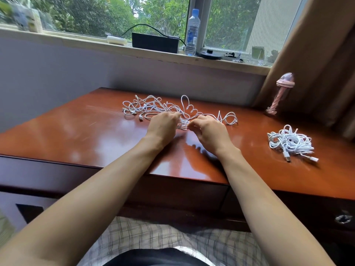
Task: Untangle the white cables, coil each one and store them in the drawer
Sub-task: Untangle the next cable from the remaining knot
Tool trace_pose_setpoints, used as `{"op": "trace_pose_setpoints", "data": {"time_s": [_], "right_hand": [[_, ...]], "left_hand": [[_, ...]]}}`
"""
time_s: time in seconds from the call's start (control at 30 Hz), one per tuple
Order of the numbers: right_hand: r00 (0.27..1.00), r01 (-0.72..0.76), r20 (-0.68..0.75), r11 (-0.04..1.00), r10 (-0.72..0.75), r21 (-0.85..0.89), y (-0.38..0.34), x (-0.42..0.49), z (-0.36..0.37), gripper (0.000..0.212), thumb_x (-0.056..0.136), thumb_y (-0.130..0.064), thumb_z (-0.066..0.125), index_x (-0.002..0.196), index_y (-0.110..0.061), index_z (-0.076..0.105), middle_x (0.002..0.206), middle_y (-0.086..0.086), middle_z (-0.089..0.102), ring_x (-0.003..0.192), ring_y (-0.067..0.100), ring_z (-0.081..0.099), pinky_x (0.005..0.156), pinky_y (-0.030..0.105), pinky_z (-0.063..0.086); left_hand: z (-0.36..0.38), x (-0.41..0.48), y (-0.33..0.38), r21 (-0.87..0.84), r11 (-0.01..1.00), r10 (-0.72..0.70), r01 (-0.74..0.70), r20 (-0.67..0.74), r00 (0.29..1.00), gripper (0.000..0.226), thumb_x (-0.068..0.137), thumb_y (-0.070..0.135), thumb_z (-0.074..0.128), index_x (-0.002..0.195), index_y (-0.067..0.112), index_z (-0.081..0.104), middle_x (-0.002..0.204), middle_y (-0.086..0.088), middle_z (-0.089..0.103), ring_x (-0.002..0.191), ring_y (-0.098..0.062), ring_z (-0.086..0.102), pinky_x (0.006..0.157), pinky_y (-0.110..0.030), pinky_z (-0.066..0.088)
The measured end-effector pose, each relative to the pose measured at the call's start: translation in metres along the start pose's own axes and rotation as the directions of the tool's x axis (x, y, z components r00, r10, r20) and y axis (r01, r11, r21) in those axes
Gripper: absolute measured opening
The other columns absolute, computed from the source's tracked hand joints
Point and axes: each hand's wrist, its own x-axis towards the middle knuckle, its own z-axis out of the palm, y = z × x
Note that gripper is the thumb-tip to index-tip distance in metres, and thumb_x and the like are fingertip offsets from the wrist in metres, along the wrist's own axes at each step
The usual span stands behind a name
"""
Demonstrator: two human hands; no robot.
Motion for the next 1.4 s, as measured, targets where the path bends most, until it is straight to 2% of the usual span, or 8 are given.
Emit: {"op": "trace_pose_setpoints", "data": {"time_s": [0.2,0.43,0.63,0.87,0.97,1.1,1.23,1.4], "right_hand": [[0.968,0.031,-0.244,0.994,-0.055,-0.102,0.003,0.002,0.002,0.014,0.081,-0.018,0.078,0.081,-0.033,0.078,0.079,-0.005,0.067,0.074,0.027,0.060,0.062,0.028,0.040],[0.923,0.047,-0.374,0.992,-0.087,-0.113,0.004,0.005,0.000,0.011,0.090,-0.023,0.068,0.085,-0.027,0.076,0.082,-0.005,0.065,0.080,0.026,0.057,0.067,0.038,0.050],[0.912,-0.009,-0.411,0.998,-0.017,-0.062,0.008,0.004,-0.004,0.012,0.093,-0.019,0.068,0.088,-0.025,0.077,0.083,-0.004,0.066,0.080,0.025,0.058,0.067,0.035,0.048],[0.929,-0.107,-0.302,0.937,0.212,0.332,0.015,0.004,0.001,0.014,0.094,-0.018,0.066,0.098,-0.020,0.079,0.093,-0.004,0.071,0.083,0.018,0.068,0.072,0.033,0.054],[0.940,-0.109,-0.228,0.856,0.254,0.505,0.012,0.004,0.001,0.021,0.093,-0.001,0.060,0.098,-0.011,0.078,0.093,-0.002,0.072,0.065,0.000,0.063,0.061,0.021,0.051],[0.933,-0.205,-0.113,0.766,0.340,0.610,0.007,0.005,0.003,0.028,0.095,0.003,0.052,0.098,-0.013,0.076,0.076,0.009,0.072,0.049,0.012,0.058,0.049,0.022,0.047],[0.953,-0.226,-0.006,0.725,0.302,0.650,0.006,0.006,0.006,0.027,0.095,0.006,0.048,0.094,-0.002,0.073,0.066,0.010,0.068,0.050,0.017,0.060,0.050,0.030,0.050],[0.976,-0.184,0.058,0.649,0.211,0.738,0.001,0.005,0.007,0.023,0.100,-0.001,0.056,0.086,-0.008,0.073,0.079,0.017,0.070,0.058,0.017,0.063,0.050,0.025,0.047]], "left_hand": [[-0.004,-0.002,0.003,-0.031,0.998,0.055,-0.055,0.007,0.998,0.014,0.095,0.014,0.056,0.102,0.018,0.067,0.104,-0.005,0.072,0.100,-0.034,0.064,0.064,-0.035,0.034],[-0.010,-0.005,0.006,-0.079,0.994,0.072,-0.076,-0.052,0.996,0.016,0.101,0.022,0.053,0.108,0.023,0.068,0.108,-0.001,0.072,0.105,-0.030,0.063,0.067,-0.033,0.033],[-0.008,-0.007,0.002,-0.212,0.948,0.218,-0.238,-0.110,0.970,0.010,0.097,0.020,0.059,0.093,0.015,0.066,0.094,-0.003,0.072,0.090,-0.033,0.065,0.061,-0.041,0.051],[0.001,-0.007,0.002,-0.484,0.844,0.179,-0.230,-0.150,0.972,0.016,0.093,0.019,0.051,0.084,0.017,0.065,0.080,0.001,0.067,0.073,-0.027,0.057,0.063,-0.040,0.050],[0.000,-0.007,0.004,-0.653,0.744,0.089,-0.142,-0.113,0.990,0.019,0.095,0.014,0.052,0.085,0.012,0.068,0.075,0.001,0.069,0.068,-0.020,0.058,0.067,-0.035,0.049],[-0.002,-0.008,0.004,-0.763,0.644,0.019,-0.062,-0.065,0.998,0.021,0.096,0.002,0.054,0.086,0.013,0.068,0.075,0.003,0.071,0.071,-0.008,0.063,0.069,-0.026,0.048],[-0.006,-0.007,0.009,-0.808,0.590,-0.048,0.002,-0.033,0.998,0.035,0.094,-0.001,0.052,0.078,0.028,0.063,0.069,0.009,0.067,0.064,0.003,0.056,0.065,-0.018,0.041],[-0.008,-0.006,0.011,-0.792,0.609,-0.102,0.033,-0.037,0.994,0.029,0.099,0.009,0.049,0.075,0.015,0.064,0.067,0.008,0.065,0.062,0.001,0.057,0.066,-0.016,0.041]]}}
